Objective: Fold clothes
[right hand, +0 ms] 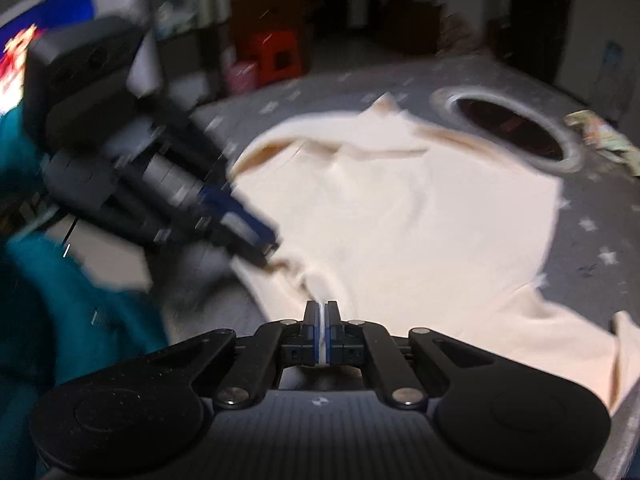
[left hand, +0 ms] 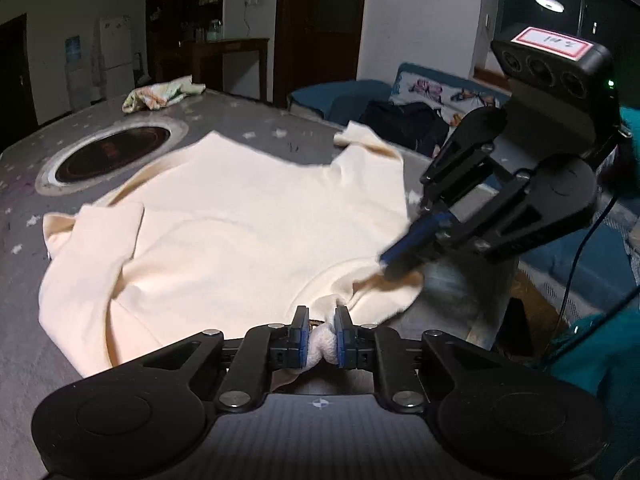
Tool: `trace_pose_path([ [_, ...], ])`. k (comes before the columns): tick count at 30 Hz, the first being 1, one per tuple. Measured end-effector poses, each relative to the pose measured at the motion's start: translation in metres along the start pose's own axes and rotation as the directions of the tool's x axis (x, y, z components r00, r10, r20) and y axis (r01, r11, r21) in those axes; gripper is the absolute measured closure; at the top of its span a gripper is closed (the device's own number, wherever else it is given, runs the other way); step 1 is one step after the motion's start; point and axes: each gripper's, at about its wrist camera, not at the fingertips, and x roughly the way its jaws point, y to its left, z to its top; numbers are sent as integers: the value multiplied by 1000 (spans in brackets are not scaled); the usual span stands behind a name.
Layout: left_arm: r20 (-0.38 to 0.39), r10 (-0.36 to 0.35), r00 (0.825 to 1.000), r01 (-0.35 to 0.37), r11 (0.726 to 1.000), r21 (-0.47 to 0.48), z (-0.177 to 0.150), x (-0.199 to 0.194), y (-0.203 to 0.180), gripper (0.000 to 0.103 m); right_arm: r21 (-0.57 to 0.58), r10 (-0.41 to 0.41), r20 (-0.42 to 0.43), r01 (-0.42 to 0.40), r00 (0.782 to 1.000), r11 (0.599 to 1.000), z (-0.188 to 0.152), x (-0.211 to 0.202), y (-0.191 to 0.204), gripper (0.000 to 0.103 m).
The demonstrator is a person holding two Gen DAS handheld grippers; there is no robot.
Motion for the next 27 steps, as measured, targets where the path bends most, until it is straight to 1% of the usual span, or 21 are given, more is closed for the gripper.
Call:
trace_pose_path([
  [2, -13, -9, 1000, 9, 1000, -8, -3, 1, 1, 86, -12, 21, -25, -21, 999, 1000, -3, 4, 3, 98],
  [4, -4, -29, 1000, 29, 1000, -6, -3, -4, 1, 85, -24, 33, -22, -33, 999, 999, -2, 3, 4, 92],
  [5, 4, -36, 999, 36, 999, -1, -2, -7, 1, 85, -15, 45, -10, -45, 999, 999, 0, 0, 1, 90],
  [6, 16, -38, 999, 38, 999, 5, -1, -10, 1, 85, 8, 62, 12, -62, 998, 998, 4, -5, -3, 82],
  [7, 29, -39, 999, 39, 999, 7, 0, -13, 1, 85, 29, 69, 37, -70, 997, 997, 8, -8, -7, 79],
  [8, 42, -40, 998, 40, 999, 4, 3, -15, 2, 85, 43, 64, 57, -66, 996, 997, 10, -11, -10, 79],
  [9, 55, -39, 998, 39, 999, -6, 6, -17, 3, 85, 54, 47, 74, -51, 996, 997, 12, -12, -13, 79],
  [10, 66, -37, 997, 39, 999, -18, 8, -17, 4, 85, 70, 19, 90, -25, 996, 997, 13, -13, -16, 76],
  [12, 85, -32, 996, 36, 998, -43, 13, -17, 6, 85, 120, -39, 107, 26, 993, 992, 12, -11, -26, 75],
  [13, 91, -29, 995, 34, 998, -53, 16, -15, 7, 85, 155, -74, 115, 56, 991, 986, 10, -10, -33, 70],
  [14, 96, -28, 995, 34, 998, -62, 19, -13, 7, 85, 194, -111, 121, 86, 986, 977, 7, -9, -42, 68],
  [16, 102, -31, 994, 40, 996, -79, 25, -6, 8, 83, 271, -189, 124, 150, 974, 951, 0, -10, -61, 66],
  [19, 111, -50, 993, 61, 993, -103, 34, 7, 9, 83, 374, -294, 110, 234, 950, 898, -11, -12, -90, 63],
  [23, 101, -91, 991, 103, 988, -117, 41, 27, 5, 83, 506, -369, 75, 283, 927, 815, -28, -11, -133, 63],
  [25, 83, -107, 991, 116, 986, -123, 41, 38, 3, 83, 538, -387, 62, 296, 920, 790, -35, -9, -146, 62],
  [27, 62, -121, 991, 128, 983, -128, 39, 45, 0, 83, 553, -428, 37, 338, 903, 761, -44, -5, -157, 61],
])
